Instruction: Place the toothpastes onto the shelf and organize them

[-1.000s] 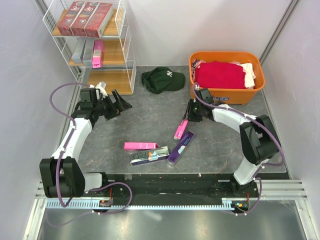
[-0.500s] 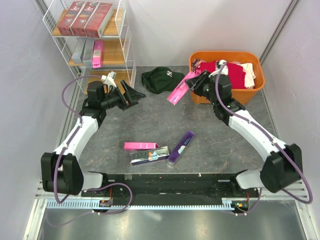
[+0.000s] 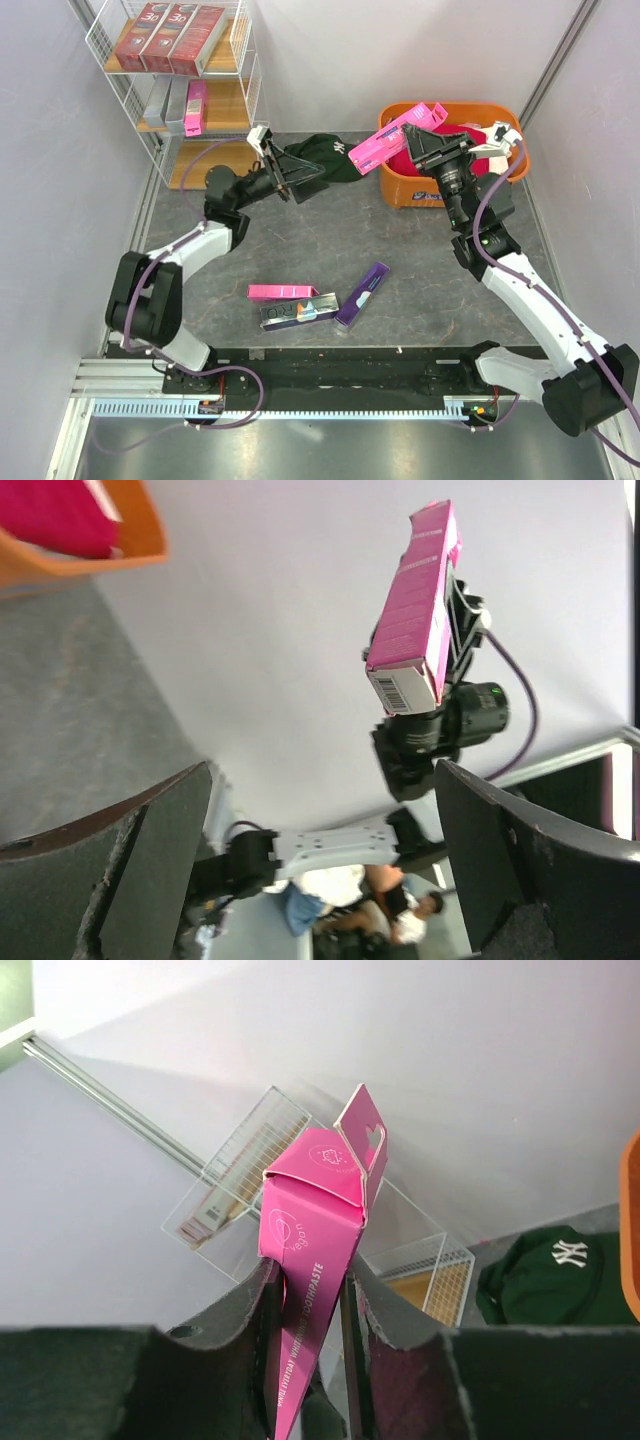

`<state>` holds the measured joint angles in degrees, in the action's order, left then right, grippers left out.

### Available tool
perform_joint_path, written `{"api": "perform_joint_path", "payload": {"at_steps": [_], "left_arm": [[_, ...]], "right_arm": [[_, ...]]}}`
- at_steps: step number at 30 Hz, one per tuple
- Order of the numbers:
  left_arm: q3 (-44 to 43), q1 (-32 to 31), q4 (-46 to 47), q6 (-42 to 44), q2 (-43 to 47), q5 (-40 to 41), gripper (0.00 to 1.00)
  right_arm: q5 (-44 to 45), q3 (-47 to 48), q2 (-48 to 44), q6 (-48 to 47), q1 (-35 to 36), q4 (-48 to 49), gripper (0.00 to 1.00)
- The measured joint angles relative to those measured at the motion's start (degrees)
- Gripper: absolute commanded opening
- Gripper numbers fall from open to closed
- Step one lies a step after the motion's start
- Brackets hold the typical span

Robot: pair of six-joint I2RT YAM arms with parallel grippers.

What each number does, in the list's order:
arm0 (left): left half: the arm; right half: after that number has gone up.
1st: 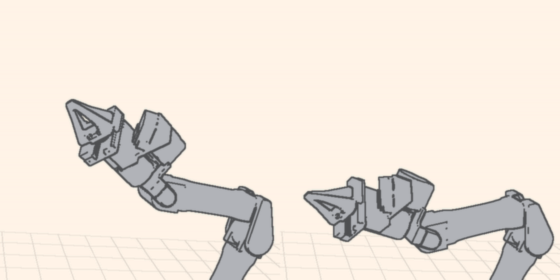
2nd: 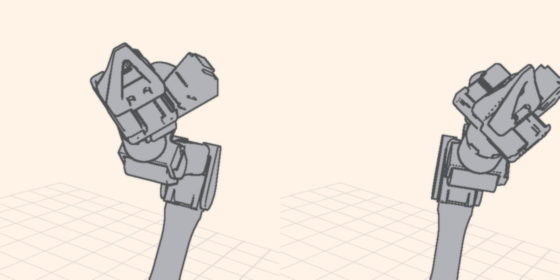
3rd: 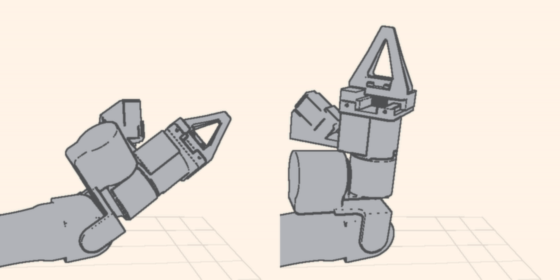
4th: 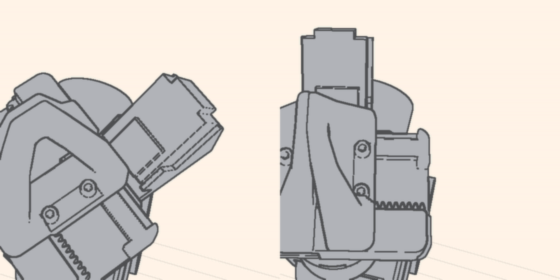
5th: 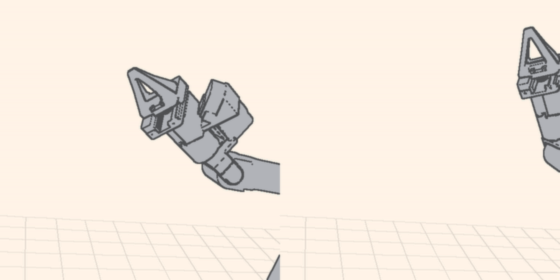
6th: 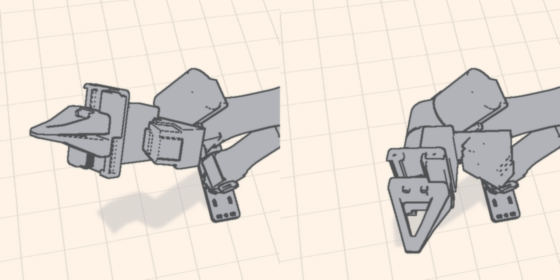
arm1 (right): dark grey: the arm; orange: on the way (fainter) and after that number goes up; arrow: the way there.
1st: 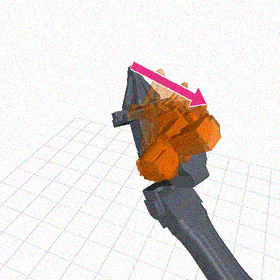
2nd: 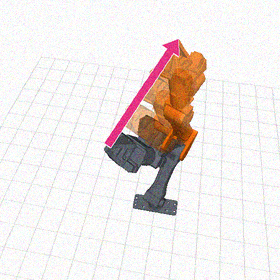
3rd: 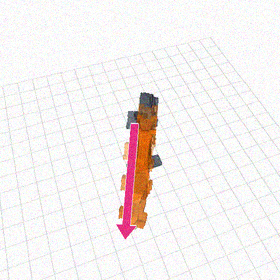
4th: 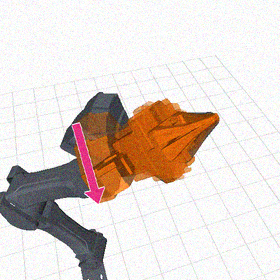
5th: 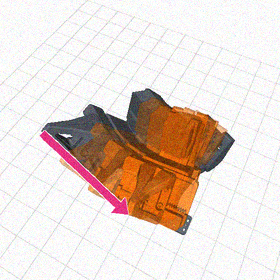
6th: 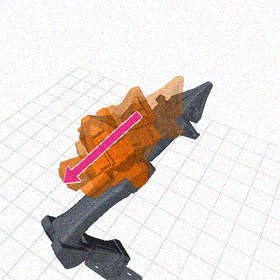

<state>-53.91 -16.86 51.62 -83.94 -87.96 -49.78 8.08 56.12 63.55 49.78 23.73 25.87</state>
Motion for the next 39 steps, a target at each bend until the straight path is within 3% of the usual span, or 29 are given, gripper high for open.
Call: {"api": "perform_joint_path", "payload": {"at_steps": [3,7,13,21,30,33,37,39], "left_arm": [[-0.7,-3.4,10.2,-7.9,-4.4,0.3,0.96],[-2.8,-7.2,15.0,-12.1,-7.5,1.5,0.94],[-5.9,-10.6,18.9,-13.8,-7.8,4.4,0.87],[-8.7,-12.0,20.8,-15.5,-10.7,7.2,0.7],[-11.1,-12.9,21.4,-16.9,-13.7,9.2,0.63],[-12.3,-12.9,21.5,-17.0,-13.7,9.2,0.54],[-14.4,-13.4,21.7,-17.5,-14.3,9.2,0.35],[-14.7,-13.6,21.9,-18.1,-14.7,9.2,0.31]], "right_arm": [[0.3,-0.1,-0.6,0.1,0.0,1.1,0.31],[0.2,-0.2,-0.8,0.3,0.0,1.5,0.31],[0.2,-0.5,-1.1,0.5,0.0,1.5,0.32],[0.2,-0.5,-1.7,0.9,0.0,1.5,0.32],[-0.4,-0.5,-1.6,1.4,-0.2,1.5,0.33],[-0.7,-0.5,-1.6,1.6,-0.2,1.5,0.33],[-0.7,-0.5,-1.6,2.4,-0.2,2.2,0.33],[-0.7,-0.5,-1.6,2.5,-0.2,2.8,0.34]]}}
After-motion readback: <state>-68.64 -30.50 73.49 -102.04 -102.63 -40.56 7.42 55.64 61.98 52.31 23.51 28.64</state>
